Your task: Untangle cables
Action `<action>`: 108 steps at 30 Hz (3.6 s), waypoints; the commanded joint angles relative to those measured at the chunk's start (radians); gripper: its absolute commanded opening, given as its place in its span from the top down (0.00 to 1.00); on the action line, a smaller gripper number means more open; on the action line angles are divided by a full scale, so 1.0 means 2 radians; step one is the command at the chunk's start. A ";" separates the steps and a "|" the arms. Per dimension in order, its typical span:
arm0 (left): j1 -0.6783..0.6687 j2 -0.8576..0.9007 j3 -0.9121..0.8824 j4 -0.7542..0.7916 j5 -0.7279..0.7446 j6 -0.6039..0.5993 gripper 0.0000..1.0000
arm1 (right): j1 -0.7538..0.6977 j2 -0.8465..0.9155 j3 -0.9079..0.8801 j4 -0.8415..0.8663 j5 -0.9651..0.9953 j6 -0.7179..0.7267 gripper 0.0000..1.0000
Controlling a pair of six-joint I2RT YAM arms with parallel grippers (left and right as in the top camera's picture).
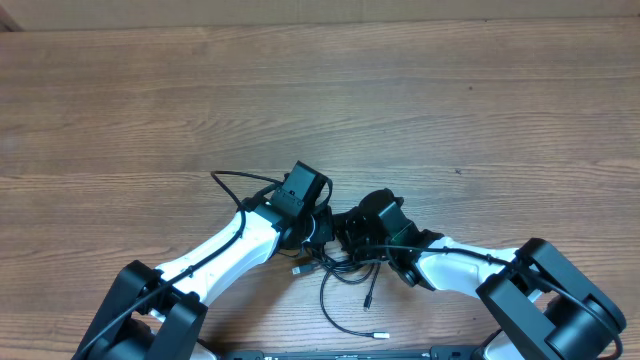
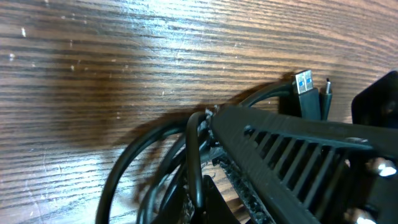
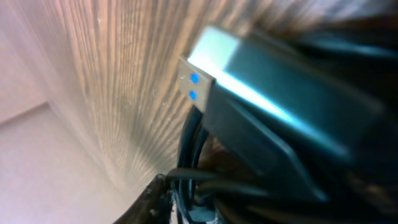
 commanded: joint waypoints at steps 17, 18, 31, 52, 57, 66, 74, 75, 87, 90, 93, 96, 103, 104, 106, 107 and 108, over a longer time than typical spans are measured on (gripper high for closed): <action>0.030 0.003 -0.002 -0.021 -0.060 -0.060 0.96 | -0.089 -0.038 -0.013 0.001 -0.157 -0.210 0.96; 0.032 0.003 -0.002 -0.021 -0.060 -0.060 0.96 | -0.097 -0.050 -0.013 0.008 -0.173 -0.210 0.96; -0.005 0.003 -0.002 0.033 -0.014 0.045 0.96 | -0.145 -0.089 -0.013 0.137 -0.078 -0.221 0.96; -0.006 -0.074 -0.002 0.033 -0.026 0.023 0.96 | -0.145 -0.089 -0.013 -0.131 0.110 -0.221 0.88; -0.005 -0.133 -0.002 -0.003 -0.096 -0.008 0.96 | -0.145 -0.089 -0.013 -0.132 0.110 -0.232 0.87; 0.060 -0.302 -0.002 -0.126 -0.215 -0.008 0.96 | -0.145 -0.089 -0.013 -0.132 0.113 -0.232 0.87; 0.156 -0.425 -0.002 -0.212 -0.218 -0.050 0.96 | -0.145 -0.089 -0.013 -0.132 0.113 -0.232 0.87; 0.166 -0.435 -0.002 -0.217 -0.219 -0.051 0.96 | -0.145 -0.089 -0.013 -0.132 0.113 -0.232 0.87; 0.285 -0.507 0.003 -0.238 -0.230 -0.044 0.96 | -0.145 -0.089 -0.013 -0.136 0.113 -0.232 0.87; 0.311 -0.508 0.022 -0.238 -0.230 -0.019 0.96 | -0.145 -0.089 -0.013 -0.139 0.113 -0.232 0.87; 0.338 -0.508 0.055 -0.237 -0.231 -0.002 0.96 | -0.145 -0.089 -0.013 -0.138 0.113 -0.232 0.87; 0.358 -0.508 0.094 -0.230 -0.232 0.016 0.96 | -0.145 -0.089 -0.013 -0.138 0.113 -0.232 0.87; 0.374 -0.508 0.192 -0.216 -0.233 0.059 0.96 | -0.145 -0.089 -0.013 -0.137 0.114 -0.232 0.87; 0.374 -0.508 0.203 -0.214 -0.235 0.064 0.96 | -0.145 -0.089 -0.013 -0.137 0.114 -0.232 0.87; 0.374 -0.508 0.220 -0.214 -0.246 0.064 0.96 | -0.145 -0.089 -0.013 -0.137 0.116 -0.232 0.87; 0.374 -0.508 0.227 -0.212 -0.253 0.064 0.96 | -0.145 -0.089 -0.013 -0.137 0.116 -0.232 0.87; 0.374 -0.508 0.233 -0.208 -0.258 0.064 0.96 | -0.145 -0.089 -0.013 -0.138 0.117 -0.232 0.87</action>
